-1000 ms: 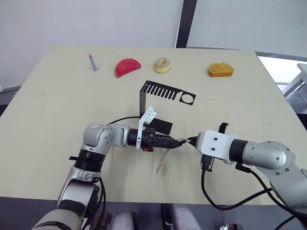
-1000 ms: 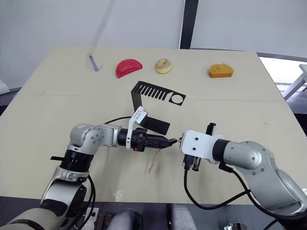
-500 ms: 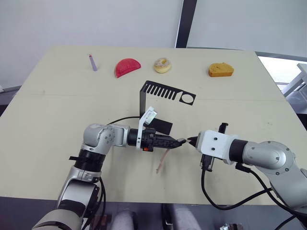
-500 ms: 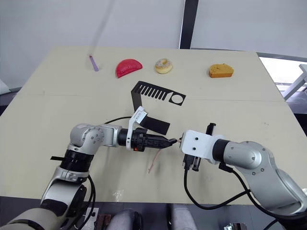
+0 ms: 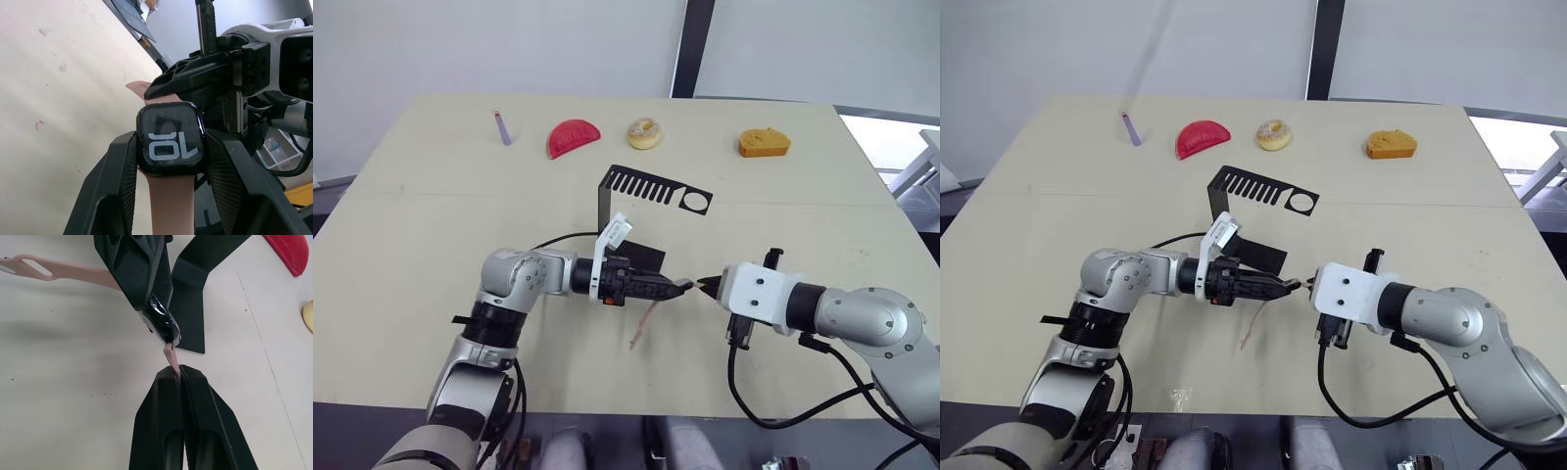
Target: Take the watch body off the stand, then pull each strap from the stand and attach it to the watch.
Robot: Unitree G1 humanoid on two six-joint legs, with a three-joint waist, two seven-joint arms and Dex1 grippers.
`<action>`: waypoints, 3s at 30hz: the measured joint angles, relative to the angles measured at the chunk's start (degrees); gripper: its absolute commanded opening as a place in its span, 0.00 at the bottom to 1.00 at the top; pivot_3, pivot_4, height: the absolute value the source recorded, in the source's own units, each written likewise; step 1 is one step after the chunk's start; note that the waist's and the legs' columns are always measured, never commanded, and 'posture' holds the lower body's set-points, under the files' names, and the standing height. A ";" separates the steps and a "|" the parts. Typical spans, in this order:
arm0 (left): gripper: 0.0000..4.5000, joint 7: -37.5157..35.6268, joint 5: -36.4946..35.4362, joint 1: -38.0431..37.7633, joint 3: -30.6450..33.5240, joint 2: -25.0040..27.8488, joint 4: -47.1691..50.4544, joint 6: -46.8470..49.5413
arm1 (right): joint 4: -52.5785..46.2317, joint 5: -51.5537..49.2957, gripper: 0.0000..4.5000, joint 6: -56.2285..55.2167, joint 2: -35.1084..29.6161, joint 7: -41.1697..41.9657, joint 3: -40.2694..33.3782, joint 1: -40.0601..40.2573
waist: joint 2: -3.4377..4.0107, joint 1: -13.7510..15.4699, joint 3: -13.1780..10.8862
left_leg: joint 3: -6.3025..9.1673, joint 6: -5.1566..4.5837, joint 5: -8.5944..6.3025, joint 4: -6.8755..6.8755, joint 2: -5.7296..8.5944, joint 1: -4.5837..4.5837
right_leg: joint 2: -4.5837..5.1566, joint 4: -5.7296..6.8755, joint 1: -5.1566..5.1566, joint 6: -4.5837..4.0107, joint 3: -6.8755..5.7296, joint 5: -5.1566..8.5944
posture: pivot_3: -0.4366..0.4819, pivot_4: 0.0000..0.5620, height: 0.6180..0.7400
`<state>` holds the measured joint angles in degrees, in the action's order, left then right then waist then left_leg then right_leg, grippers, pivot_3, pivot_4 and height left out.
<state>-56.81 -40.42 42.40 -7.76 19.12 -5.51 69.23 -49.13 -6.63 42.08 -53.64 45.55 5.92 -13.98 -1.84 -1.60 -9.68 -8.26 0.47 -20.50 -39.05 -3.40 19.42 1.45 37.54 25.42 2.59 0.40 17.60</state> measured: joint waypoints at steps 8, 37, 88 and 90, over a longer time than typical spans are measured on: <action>0.36 -1.19 0.03 0.10 -0.13 1.05 -1.17 -0.45 | -0.29 -0.13 0.00 0.51 -0.23 -0.04 -1.77 0.96 | 0.00 0.01 0.00 | 0.00 0.00 0.00 0.00 0.00 0.01 | 0.00 0.00 0.00 0.00 -0.01 0.00 | 0.48 0.27 0.98; 0.36 -14.03 5.59 6.56 -6.65 4.72 -14.89 -8.80 | -4.86 -3.43 0.00 -0.25 -0.89 -1.12 -3.51 3.02 | 0.00 0.05 0.00 | 0.00 -0.02 -0.01 0.01 0.00 0.07 | -0.02 -0.06 0.03 -0.02 -0.02 0.01 | 0.48 0.27 0.98; 0.36 -12.08 6.89 5.50 -4.31 2.70 -10.53 -5.84 | -4.70 0.98 0.00 1.50 -0.05 -3.11 2.90 -3.27 | 0.00 -0.01 0.00 | 0.01 -0.03 -0.02 -0.02 0.00 0.12 | -0.01 -0.02 0.08 -0.02 -0.03 0.01 | 0.48 0.27 0.98; 0.36 -12.07 6.86 5.50 -4.28 2.71 -10.51 -5.61 | -4.70 0.98 0.00 1.63 -0.07 -3.10 2.90 -3.24 | 0.00 0.00 0.00 | 0.01 -0.03 -0.02 -0.02 0.00 0.12 | -0.01 -0.02 0.09 -0.02 -0.03 0.01 | 0.48 0.27 0.98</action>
<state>-68.88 -33.55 47.90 -12.04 21.83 -16.02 63.62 -53.84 -5.65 43.71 -53.71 42.45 8.82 -17.23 -1.84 -1.61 -9.68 -8.24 0.44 -20.52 -39.06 -3.41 19.54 1.44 37.51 25.50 2.57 0.38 17.61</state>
